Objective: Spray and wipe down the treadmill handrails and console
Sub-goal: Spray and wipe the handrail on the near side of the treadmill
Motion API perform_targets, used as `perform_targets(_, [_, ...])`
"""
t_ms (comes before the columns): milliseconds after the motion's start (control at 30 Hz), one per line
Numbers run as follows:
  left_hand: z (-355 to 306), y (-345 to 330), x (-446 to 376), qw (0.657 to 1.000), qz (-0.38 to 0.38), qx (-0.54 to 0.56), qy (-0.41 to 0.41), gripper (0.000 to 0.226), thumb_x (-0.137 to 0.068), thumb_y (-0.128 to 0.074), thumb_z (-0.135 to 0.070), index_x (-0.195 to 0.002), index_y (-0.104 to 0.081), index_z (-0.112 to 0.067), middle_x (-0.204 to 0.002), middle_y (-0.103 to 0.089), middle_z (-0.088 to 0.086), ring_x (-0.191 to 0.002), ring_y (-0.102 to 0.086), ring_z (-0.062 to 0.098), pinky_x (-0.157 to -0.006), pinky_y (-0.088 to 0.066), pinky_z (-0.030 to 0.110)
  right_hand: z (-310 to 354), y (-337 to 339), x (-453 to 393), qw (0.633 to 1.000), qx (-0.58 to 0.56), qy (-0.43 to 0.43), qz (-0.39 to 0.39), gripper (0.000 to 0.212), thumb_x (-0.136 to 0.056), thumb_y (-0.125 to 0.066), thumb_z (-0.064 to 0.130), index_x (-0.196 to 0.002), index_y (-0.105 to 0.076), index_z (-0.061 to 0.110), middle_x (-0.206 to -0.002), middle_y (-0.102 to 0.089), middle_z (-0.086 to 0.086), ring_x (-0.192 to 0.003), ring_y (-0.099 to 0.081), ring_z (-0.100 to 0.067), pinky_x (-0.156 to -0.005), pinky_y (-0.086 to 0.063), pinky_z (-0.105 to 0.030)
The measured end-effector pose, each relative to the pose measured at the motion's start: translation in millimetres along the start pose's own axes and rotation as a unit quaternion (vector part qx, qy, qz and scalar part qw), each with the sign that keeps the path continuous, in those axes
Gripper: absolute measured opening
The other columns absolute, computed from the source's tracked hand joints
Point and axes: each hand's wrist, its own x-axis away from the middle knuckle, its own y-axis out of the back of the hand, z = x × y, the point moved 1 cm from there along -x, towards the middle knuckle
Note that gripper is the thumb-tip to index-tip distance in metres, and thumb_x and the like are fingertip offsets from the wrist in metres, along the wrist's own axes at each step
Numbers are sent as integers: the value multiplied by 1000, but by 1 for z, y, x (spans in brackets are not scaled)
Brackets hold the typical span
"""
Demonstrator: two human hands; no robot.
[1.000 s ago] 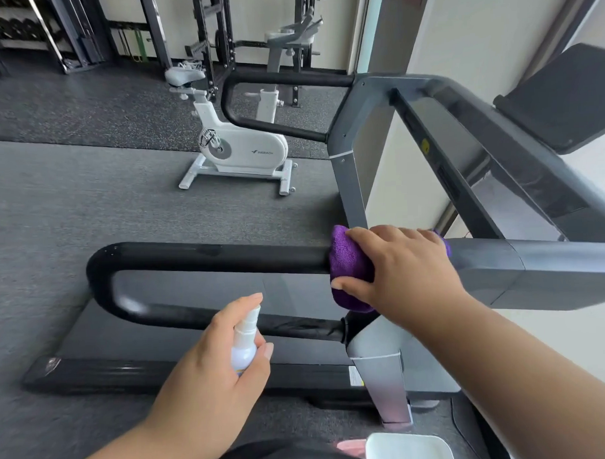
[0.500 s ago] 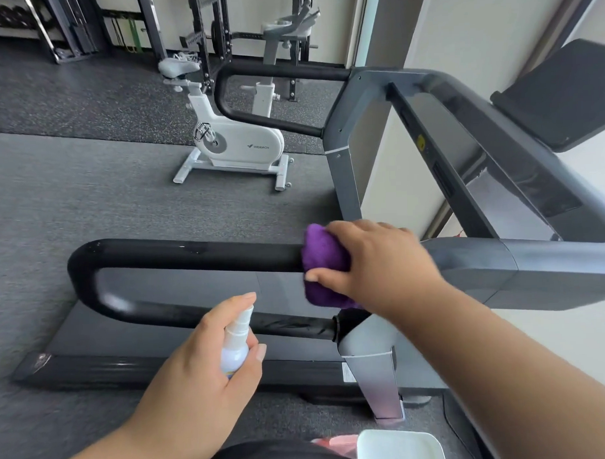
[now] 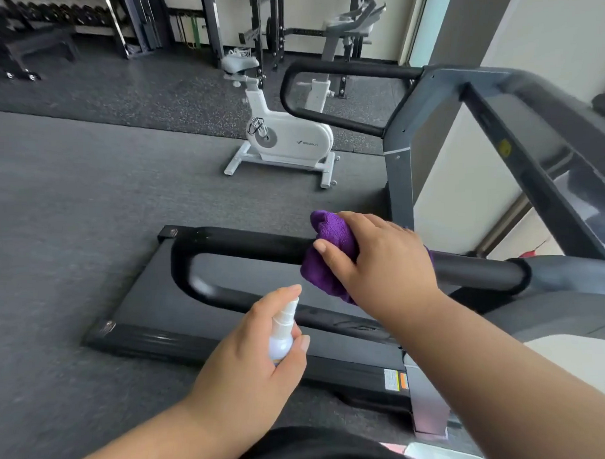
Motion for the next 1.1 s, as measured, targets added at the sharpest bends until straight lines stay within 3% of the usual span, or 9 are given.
perform_targets(67, [8, 10, -2, 1000, -1, 7, -2, 60, -85, -58, -44, -122, -25, -78, -110, -59, -27, -97, -60, 1, -80, -41, 6, 22, -10, -8, 1000, -17, -4, 9, 56, -90, -32, 71, -120, -62, 34, -106, -69, 10, -95, -65, -21, -81, -47, -38])
perform_targets(200, [29, 38, -9, 1000, -8, 11, -10, 64, -87, -62, -40, -120, -24, -79, -110, -59, -29, -96, -61, 0, -79, -43, 9, 59, -32, -21, 997, 58, 18, 39, 56, -93, -29, 70, -117, -63, 33, -105, -70, 10, -94, -66, -21, -80, -46, -38])
perform_targets(367, [57, 78, -19, 999, -18, 12, -29, 67, -88, -62, -37, -117, -20, -82, -104, -61, -23, -94, -61, 2, -82, -48, 20, 107, -57, -36, 995, 72, 39, 53, 59, -93, -28, 70, -119, -63, 29, -109, -70, 10, -95, -67, -21, -80, -48, -38])
perform_targets(500, [83, 111, -27, 998, -34, 3, -52, 77, -91, -67, -26, -120, -20, -80, -107, -61, -21, -97, -59, -3, -82, -42, 9, 152, -84, -55, 986, 119, 64, 98, 63, -92, -21, 73, -121, -57, 31, -110, -66, 8, -94, -63, -24, -77, -43, -37])
perform_targets(633, [116, 142, -27, 998, -39, 19, -48, 65, -90, -62, -35, -124, -23, -75, -107, -62, -15, -96, -61, 1, -85, -49, 25, 193, -107, -69, 965, 204, 104, 127, 55, -87, -22, 60, -109, -60, 27, -98, -63, 3, -85, -59, -28, -67, -29, -35])
perform_targets(767, [142, 162, -30, 998, -24, 48, -22, 56, -88, -57, -43, -121, -26, -74, -106, -62, -18, -81, -61, 1, -75, -51, 32, 221, -131, -76, 936, 282, 140, 158, 38, -89, -33, 49, -94, -63, 25, -90, -61, 2, -82, -56, -27, -66, -24, -37])
perform_targets(967, [174, 177, -36, 997, 3, 67, -25, 59, -87, -59, -37, -121, -26, -73, -102, -61, -26, -87, -61, -2, -72, -43, 12, 239, -156, -75, 898, 335, 192, 212, 19, -93, -48, 44, -89, -58, 27, -93, -60, 5, -89, -55, -25, -70, -27, -37])
perform_targets(1033, [179, 182, -37, 997, 6, 74, -23, 59, -87, -59, -39, -120, -26, -74, -103, -62, -22, -87, -61, 2, -71, -43, 16, 235, -148, -77, 901, 317, 202, 216, 33, -91, -48, 57, -100, -61, 28, -99, -61, 5, -93, -56, -24, -72, -27, -36])
perform_targets(1100, [183, 188, -38, 996, 7, 80, -31, 59, -86, -59, -39, -119, -27, -75, -101, -63, -19, -86, -61, 6, -67, -43, 11, 222, -131, -81, 927, 281, 146, 200, 49, -86, -43, 71, -107, -61, 30, -100, -63, 6, -94, -58, -25, -70, -29, -36])
